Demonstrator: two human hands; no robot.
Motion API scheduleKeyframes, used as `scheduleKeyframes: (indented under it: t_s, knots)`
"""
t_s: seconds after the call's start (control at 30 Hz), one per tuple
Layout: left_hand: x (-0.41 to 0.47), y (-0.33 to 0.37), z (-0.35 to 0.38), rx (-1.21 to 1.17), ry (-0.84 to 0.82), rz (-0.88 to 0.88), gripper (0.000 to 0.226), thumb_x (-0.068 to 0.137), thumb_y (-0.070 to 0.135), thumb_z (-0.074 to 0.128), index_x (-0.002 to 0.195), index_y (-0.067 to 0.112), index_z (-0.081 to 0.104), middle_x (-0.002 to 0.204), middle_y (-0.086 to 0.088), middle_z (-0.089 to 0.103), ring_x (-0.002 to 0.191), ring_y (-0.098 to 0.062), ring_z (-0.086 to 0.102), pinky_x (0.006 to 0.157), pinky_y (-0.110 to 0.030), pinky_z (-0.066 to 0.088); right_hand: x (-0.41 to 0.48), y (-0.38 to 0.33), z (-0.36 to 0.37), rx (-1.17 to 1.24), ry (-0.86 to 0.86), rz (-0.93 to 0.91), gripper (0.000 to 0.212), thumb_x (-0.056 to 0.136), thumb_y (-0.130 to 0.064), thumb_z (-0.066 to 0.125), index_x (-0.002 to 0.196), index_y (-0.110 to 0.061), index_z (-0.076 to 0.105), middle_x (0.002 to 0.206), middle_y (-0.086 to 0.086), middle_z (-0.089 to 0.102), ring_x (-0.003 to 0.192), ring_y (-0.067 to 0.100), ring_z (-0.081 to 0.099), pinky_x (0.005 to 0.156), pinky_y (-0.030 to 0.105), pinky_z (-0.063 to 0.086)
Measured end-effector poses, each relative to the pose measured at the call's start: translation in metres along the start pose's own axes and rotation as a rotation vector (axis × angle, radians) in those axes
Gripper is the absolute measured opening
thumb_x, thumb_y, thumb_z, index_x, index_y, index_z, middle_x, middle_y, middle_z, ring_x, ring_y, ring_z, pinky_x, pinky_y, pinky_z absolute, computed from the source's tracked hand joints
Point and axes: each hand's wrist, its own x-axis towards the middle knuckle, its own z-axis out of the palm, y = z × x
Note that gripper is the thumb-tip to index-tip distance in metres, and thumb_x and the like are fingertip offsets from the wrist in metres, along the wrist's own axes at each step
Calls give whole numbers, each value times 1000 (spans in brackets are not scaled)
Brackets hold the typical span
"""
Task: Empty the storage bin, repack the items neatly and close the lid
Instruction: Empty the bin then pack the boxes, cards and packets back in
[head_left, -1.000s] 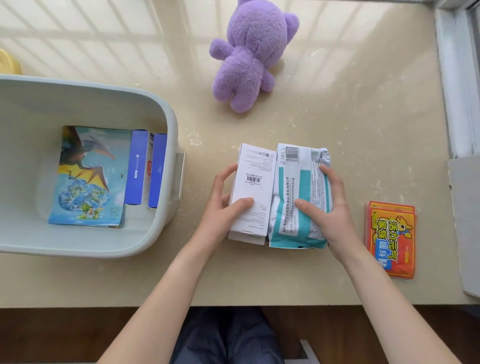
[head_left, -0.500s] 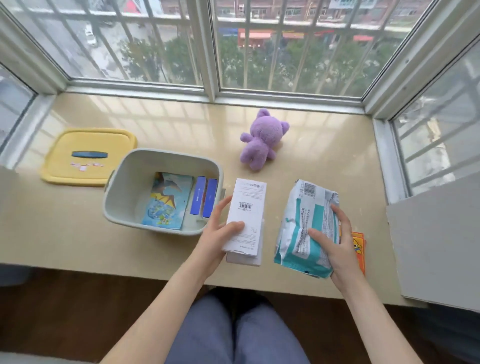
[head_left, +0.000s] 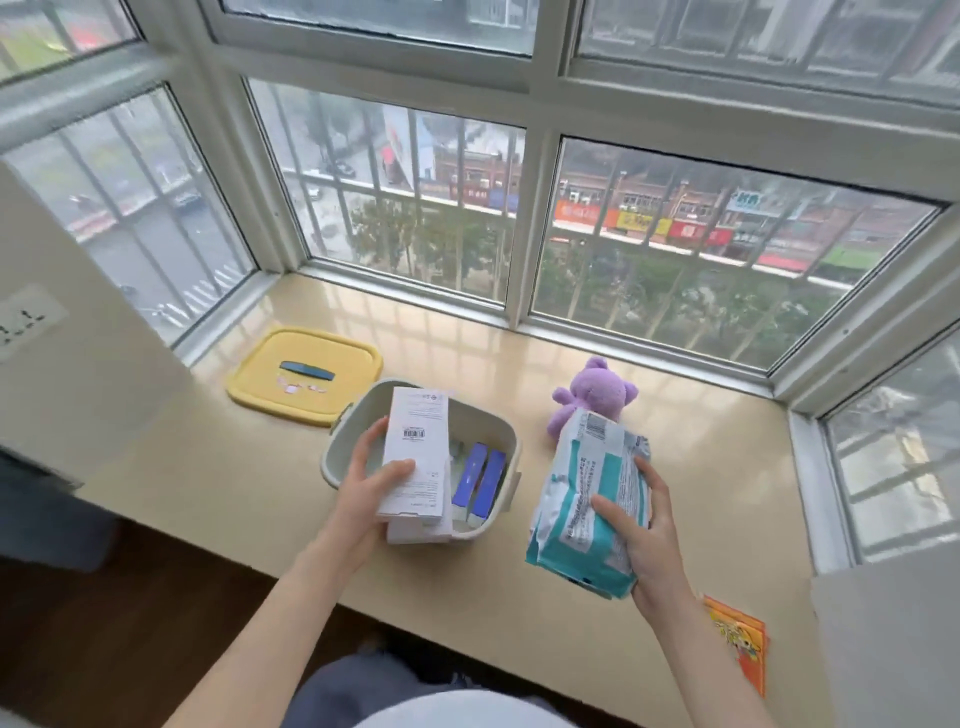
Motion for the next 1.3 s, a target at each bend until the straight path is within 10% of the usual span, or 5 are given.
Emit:
scheduleKeyframes:
  t_s: [0.67, 0.8, 1.3]
  knots:
    - [132, 76, -144, 265, -341, -200, 61, 86, 10, 69, 133, 40, 44, 98, 13, 75, 83, -19, 72, 73, -36, 54, -26, 79, 193, 90, 409, -19, 68, 82, -4, 74, 134, -40, 48, 127, 1, 61, 106, 23, 68, 84, 49, 58]
    - [142, 66, -141, 294, -356, -238, 65, 73, 23, 72, 130, 46, 48, 112, -12, 71, 92, -31, 71, 76, -38, 54, -17, 86, 197, 74, 447, -10, 70, 82, -2, 74, 135, -41, 47, 130, 1, 60, 110, 22, 67, 85, 47, 58]
    - [218, -45, -78, 539, -290, -264, 59, 79, 19, 70, 123, 53, 49, 118, -8, 66, 102, -25, 68, 72, -32, 59, 81, 133, 120, -189, 350, 29, 77, 76, 0, 78, 133, -42, 49, 129, -13, 55, 114, 9, 62, 83, 34, 59]
